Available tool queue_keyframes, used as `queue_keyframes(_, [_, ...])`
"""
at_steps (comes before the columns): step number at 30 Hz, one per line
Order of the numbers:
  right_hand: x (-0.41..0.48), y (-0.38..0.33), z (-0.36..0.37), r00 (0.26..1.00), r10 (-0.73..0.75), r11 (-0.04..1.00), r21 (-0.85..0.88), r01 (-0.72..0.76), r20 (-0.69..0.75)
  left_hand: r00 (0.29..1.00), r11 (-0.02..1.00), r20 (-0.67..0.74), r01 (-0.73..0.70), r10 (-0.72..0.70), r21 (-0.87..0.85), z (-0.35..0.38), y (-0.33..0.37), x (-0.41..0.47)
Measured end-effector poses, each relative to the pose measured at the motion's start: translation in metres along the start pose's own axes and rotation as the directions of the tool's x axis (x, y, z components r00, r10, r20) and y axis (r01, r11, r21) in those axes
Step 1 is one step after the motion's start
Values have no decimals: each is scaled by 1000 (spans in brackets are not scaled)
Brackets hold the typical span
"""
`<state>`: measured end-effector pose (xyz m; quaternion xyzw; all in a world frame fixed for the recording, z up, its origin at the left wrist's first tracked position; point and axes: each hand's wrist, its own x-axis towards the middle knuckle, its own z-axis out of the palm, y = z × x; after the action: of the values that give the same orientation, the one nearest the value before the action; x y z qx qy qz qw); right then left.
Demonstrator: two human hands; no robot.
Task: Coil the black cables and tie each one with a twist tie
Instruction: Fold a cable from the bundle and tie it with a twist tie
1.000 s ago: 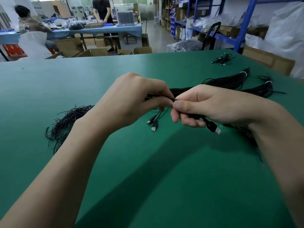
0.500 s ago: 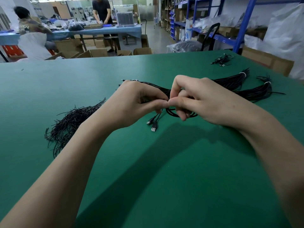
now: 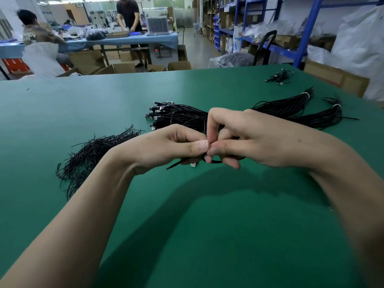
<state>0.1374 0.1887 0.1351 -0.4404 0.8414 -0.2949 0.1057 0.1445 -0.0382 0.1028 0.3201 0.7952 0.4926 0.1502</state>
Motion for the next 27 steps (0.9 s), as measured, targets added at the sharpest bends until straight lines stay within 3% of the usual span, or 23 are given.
queue_keyframes(4, [-1, -2, -4, 1000, -5, 1000, 28, 5, -29, 999, 998, -41, -27, 25, -61, 4, -1, 4])
queue_keyframes(8, [-1, -3, -10, 967, -31, 997, -70, 14, -252, 982, 992, -191, -25, 2, -121, 6, -2, 10])
queue_keyframes(10, [0, 2, -15, 885, -89, 964, -264, -39, -457, 954, 993, -298, -19, -16, -116, 7, 0, 12])
queue_keyframes(12, [0, 7, -19, 722, -141, 930, -340, -137, -678, 885, 996, -464, -11, -31, -86, 8, 2, 15])
queue_keyframes(14, [0, 11, -20, 569, -65, 973, -178, -145, -820, 772, 997, -635, -30, -24, -74, 12, 3, 19])
queue_keyframes(15, [1, 12, -20, 547, 22, 987, -68, -144, -837, 716, 996, -698, -50, -14, -72, 15, 2, 21])
queue_keyframes(17, [8, 14, -14, 637, 268, 963, 184, -196, -723, 618, 994, -786, -97, 24, -46, 23, 3, 27])
queue_keyframes(19, [16, 15, -2, 770, 465, 854, 451, -260, -436, 550, 989, -832, -150, 77, -7, 34, 2, 33])
queue_keyframes(21, [24, 14, 13, 864, 471, 693, 681, -238, -178, 523, 986, -843, -156, 127, 52, 48, 2, 38])
queue_keyframes(22, [26, 14, 18, 894, 428, 614, 769, -181, -131, 520, 986, -842, -150, 145, 77, 55, 2, 40])
queue_keyframes(25, [29, 16, 24, 889, 387, 451, 891, 49, -245, 532, 981, -828, -164, 179, 106, 72, 2, 44])
queue_keyframes(27, [30, 18, 25, 852, 397, 485, 866, 122, -342, 547, 981, -820, -172, 171, 90, 77, 1, 45])
